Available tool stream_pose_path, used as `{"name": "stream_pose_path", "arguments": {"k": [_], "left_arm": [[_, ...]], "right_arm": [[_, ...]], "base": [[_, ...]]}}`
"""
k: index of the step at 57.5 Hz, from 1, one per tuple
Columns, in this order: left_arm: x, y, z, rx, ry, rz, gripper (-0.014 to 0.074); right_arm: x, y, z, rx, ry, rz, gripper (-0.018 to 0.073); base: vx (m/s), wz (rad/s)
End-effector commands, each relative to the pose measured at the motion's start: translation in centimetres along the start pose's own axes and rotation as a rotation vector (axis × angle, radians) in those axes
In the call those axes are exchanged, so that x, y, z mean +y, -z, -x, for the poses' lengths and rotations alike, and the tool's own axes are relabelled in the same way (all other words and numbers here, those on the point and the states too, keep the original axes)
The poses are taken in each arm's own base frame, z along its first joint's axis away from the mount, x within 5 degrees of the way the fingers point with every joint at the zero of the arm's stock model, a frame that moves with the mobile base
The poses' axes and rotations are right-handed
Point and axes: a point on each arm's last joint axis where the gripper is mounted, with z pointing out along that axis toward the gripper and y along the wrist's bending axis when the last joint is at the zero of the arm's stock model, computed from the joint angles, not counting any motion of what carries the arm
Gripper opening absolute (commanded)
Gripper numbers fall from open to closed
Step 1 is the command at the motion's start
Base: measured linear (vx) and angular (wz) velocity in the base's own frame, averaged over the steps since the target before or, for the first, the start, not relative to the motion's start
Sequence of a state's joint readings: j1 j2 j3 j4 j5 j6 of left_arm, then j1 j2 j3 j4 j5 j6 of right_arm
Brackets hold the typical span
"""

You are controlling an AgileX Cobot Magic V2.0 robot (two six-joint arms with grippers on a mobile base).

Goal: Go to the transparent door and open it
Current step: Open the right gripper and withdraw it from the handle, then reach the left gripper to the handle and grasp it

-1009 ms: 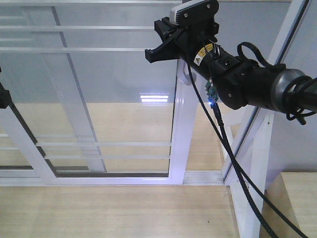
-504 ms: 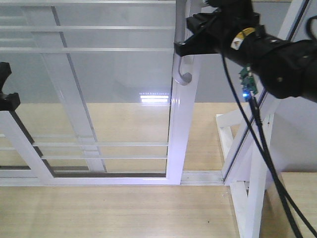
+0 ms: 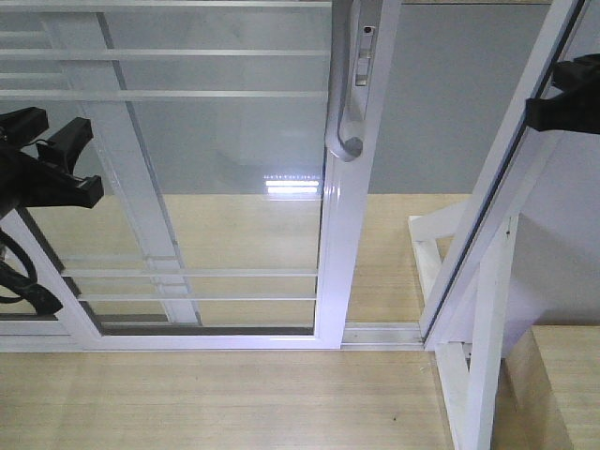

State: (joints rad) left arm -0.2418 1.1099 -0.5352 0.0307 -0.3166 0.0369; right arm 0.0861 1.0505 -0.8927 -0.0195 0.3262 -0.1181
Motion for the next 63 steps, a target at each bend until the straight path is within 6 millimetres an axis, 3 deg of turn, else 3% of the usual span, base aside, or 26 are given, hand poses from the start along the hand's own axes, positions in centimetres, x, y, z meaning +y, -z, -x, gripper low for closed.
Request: {"name": "stream_pose_path", "arguments": {"k": [1, 14, 35, 50, 63], "left_arm": [[-0.5, -0.3, 2.2, -0.161, 0.052, -0.024, 0.0419], [-3.6, -3.1, 3.5, -0.176, -0.008, -0.150, 0.0419], [-8.9, -10.8, 7.0, -0.241, -0.008, -0.272, 0.0452], [-12.6, -16.0, 8.0, -0.280, -0.004, -0.327, 0.0490], [-14.3, -19.4, 8.3, -0.282, 0.073, -0.350, 0.0490]], "right_arm": [[-1.0, 2.3, 1.2, -0.096, 0.009, -0.052, 0.0155], [-1.5, 3.6, 0.2, -0.075, 0.005, -0.086, 0.0155], [-1.5, 3.6, 0.2, -0.073, 0.002, -0.085, 0.0155], [-1.5, 3.6, -0.1, -0.047, 0.001, -0.081, 0.0155], [-1.4, 3.6, -0.4, -0.012, 0.000, -0.077, 0.0155]], "base": [[0.00, 0.00], [0.00, 0.00], [0.00, 0.00], [0.00, 0.00], [0.00, 0.00]]}}
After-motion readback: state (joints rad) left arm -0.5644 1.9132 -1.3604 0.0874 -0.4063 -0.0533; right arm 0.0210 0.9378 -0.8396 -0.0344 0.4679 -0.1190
